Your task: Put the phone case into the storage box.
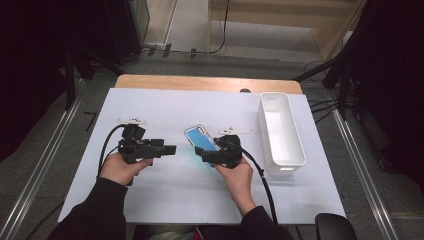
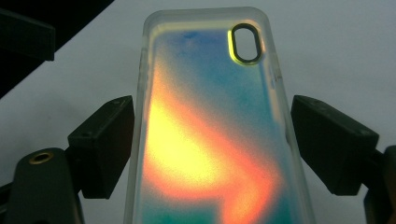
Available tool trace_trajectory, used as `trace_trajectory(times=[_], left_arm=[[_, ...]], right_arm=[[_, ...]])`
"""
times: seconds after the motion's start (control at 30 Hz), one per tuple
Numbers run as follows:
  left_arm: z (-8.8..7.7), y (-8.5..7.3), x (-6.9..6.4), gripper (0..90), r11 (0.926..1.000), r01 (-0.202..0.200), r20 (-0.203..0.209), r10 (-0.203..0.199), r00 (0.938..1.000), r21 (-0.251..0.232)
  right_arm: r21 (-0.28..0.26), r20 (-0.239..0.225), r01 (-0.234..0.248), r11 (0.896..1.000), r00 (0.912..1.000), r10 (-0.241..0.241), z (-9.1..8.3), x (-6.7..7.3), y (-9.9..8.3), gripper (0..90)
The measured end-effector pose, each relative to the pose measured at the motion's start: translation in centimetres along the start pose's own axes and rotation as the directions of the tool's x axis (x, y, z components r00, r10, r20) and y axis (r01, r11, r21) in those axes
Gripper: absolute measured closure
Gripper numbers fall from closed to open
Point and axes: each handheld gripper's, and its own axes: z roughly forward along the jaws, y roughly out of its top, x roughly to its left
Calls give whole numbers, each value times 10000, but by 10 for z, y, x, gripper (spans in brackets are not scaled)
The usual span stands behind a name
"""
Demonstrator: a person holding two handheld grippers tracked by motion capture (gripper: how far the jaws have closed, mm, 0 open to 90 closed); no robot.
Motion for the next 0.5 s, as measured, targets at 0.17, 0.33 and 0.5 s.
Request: trace_trajectory(times=[0.17,0.33,0.5], left_arm=[[11,11,-2,269,9999,-53,12,53,10000,123],[16,17,-2,268,10000,-35,-341,35,9994,-14],[20,21,2,268,9993,364,-542,-361,9979,54]], right_arm=[[-174,159,-114,9998,9998,117,3,0,-1,153],[-477,53,-611,9970,9981,614,5,0,-2,153],[-719,76,-988,9925,9950,996,8,2,-6,153]])
